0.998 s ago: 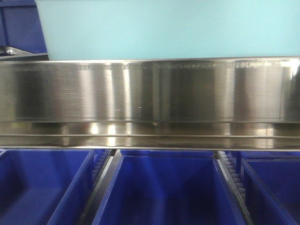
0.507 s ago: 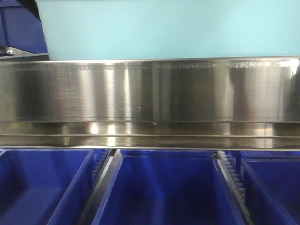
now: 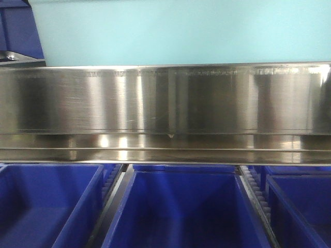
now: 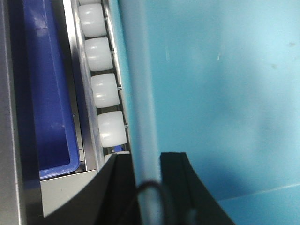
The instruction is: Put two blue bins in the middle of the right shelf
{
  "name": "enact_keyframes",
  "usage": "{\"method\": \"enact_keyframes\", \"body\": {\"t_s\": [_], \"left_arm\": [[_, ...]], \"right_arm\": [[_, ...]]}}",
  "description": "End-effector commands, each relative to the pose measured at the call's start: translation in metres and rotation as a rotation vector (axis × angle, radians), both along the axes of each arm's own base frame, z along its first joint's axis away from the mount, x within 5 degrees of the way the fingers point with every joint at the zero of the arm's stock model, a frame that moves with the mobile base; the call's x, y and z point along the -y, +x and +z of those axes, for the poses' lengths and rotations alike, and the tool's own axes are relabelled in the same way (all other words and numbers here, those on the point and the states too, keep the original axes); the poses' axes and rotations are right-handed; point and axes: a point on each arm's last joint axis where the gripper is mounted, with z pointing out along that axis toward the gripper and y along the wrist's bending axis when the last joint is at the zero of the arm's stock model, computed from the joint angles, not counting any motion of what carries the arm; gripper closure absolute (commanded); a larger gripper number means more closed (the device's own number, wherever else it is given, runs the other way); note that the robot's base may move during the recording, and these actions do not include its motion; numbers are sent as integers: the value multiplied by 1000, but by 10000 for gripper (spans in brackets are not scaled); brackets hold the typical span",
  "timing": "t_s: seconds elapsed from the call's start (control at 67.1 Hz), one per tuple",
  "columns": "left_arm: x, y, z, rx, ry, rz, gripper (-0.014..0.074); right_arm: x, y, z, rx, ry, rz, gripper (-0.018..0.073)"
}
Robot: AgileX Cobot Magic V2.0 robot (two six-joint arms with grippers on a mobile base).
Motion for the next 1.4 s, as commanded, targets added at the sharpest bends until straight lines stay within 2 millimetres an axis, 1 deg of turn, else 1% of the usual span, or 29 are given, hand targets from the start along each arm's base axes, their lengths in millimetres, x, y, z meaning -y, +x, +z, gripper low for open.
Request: {"method": "enact_keyframes", "body": {"t_s": [0.0, 0.089, 0.179, 0.223, 0.402, 0.477, 0.536, 0.641, 0.745, 0.819, 1.043, 1.386], "left_arm": [[1, -8, 14, 49, -45, -11, 707], [-2, -15, 28, 107, -72, -11, 707], [-6, -23, 45, 183, -105, -10, 707], [-8, -29, 55, 229, -129, -10, 707], [-15, -48, 87, 388, -216, -8, 707], [-18, -56, 101, 443, -241, -8, 707], [-20, -60, 111, 464, -250, -10, 707], [-23, -67, 130, 482, -258, -14, 707], [-25, -69, 143, 488, -248, -16, 707], [-25, -67, 145, 486, -226, -12, 707], [-24, -62, 138, 451, -200, -10, 707], [-25, -60, 138, 465, -191, -6, 707]], "right_arm": [[1, -4, 9, 61, 23, -10, 713], [3, -10, 21, 121, 43, -12, 713], [5, -15, 39, 180, 62, -12, 713], [6, -18, 53, 225, 77, -12, 713], [8, -26, 95, 336, 113, -10, 713], [9, -29, 108, 375, 126, -9, 713], [10, -30, 114, 391, 131, -9, 713], [10, -31, 116, 398, 133, -9, 713], [10, -30, 116, 395, 132, -9, 713], [10, -30, 116, 397, 133, -9, 713], [10, -30, 116, 404, 135, -9, 713], [10, -30, 117, 405, 136, -10, 713]]}}
